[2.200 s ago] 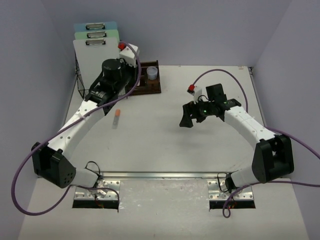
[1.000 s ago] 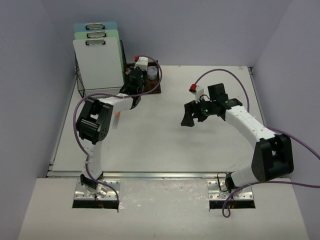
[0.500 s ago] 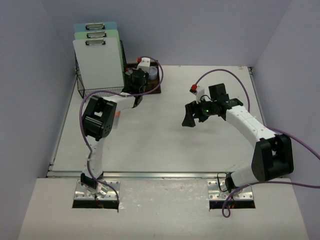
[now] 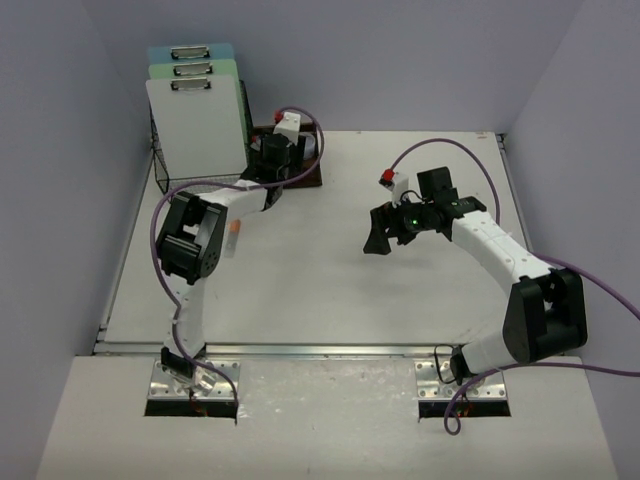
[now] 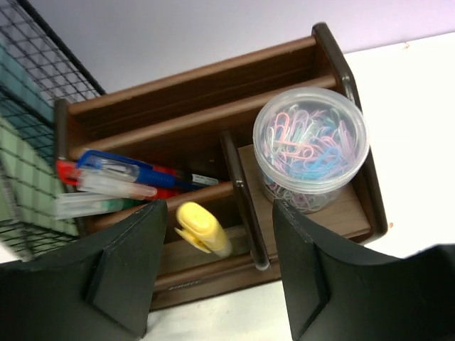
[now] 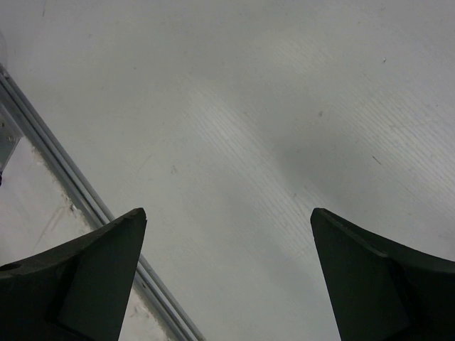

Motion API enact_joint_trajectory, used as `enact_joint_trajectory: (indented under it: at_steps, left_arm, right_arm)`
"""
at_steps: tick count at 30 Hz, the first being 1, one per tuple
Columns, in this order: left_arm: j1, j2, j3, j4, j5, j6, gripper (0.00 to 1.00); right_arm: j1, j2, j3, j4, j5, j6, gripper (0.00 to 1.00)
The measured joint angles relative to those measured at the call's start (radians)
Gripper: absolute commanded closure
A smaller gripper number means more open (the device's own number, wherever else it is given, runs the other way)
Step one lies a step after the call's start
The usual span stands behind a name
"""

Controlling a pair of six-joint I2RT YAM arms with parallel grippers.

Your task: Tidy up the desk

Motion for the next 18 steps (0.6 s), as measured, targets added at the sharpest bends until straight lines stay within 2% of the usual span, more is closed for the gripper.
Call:
enact_joint_trajectory:
  at_steps: [4,13,15,18]
  left_arm:
    - [0.004,-0.114,-0.033,-0.063,0.008,-0.020,0.42]
    - [0.040,-0.704,-0.312,-0.166,0.002,-0.077,0.45]
    - [0.050,-0.774,-0.364,-0.213,0.001,-0.085,0.45]
    - [0.062,-0.789,-0.450,-0.309,0.004,-0.096,0.44]
  right_arm:
    - [0.000,0.000,0.000,-0.003,-0.005,0.001,0.01]
    - [0.000,-0.005,0.000,-0.001,-0.012,0.011,0.01]
    - [0.000,-0.005,0.000,-0.001,-0.016,0.018,0.01]
    - [0.000,-0.005,0.000,-0.001,-0.021,0.025,0.01]
